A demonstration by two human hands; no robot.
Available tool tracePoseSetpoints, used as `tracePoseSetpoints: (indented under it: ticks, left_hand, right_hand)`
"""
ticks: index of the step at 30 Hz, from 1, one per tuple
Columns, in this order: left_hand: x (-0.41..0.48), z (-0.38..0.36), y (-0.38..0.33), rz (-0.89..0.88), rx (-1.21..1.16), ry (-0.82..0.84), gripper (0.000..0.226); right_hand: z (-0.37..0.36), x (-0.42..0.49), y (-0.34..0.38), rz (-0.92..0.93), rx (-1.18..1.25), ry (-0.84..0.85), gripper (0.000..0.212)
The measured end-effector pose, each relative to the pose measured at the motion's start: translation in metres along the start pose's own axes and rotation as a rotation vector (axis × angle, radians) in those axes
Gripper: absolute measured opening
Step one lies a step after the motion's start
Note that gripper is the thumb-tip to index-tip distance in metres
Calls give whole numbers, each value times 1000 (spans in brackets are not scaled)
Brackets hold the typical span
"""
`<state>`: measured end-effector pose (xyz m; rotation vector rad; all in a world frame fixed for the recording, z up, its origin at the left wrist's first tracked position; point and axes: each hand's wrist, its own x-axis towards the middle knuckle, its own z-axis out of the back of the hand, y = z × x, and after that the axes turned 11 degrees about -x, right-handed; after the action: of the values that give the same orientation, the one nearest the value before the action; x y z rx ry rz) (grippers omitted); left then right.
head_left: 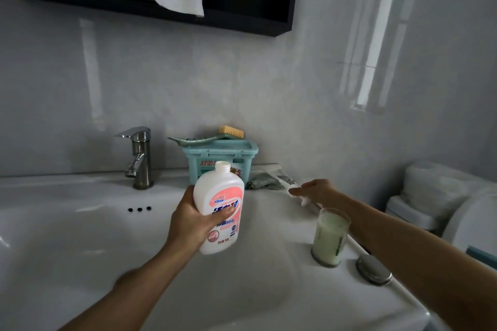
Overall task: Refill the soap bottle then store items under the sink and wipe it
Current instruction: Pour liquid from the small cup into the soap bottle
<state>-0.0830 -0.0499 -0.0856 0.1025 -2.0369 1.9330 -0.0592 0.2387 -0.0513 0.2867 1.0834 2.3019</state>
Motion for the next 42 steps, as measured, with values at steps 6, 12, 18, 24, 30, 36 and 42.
tracePoseSetpoints:
  ticks: [6, 12, 18, 24, 30, 36, 42]
  left_hand:
    - [1, 0, -1, -7, -5, 0, 54]
    - [-2, -3, -2, -11, -5, 7, 59]
    - [-4, -5, -4, -20, 10, 14, 55]
    - [-14, -9, -8, -26, 13, 51, 56]
    - [-26, -7, -11, -18, 17, 89, 61]
    - [-32, -5, -12, -17, 52, 86, 58]
    - [-38, 0, -15, -12, 65, 80, 68]
  right_hand:
    - [9, -1, 2, -60, 111, -32, 27]
    - [21, -14, 10, -133, 108, -46, 44]
    - [38, -38, 17, -117, 155, -81, 36]
    - [67, -69, 7, -112, 52, -125, 13]
    - [85, -115, -22, 1, -147, 93, 39]
    - [69, -141, -27, 66, -245, 254, 47]
    - [53, -148, -23, 178, -255, 218, 47]
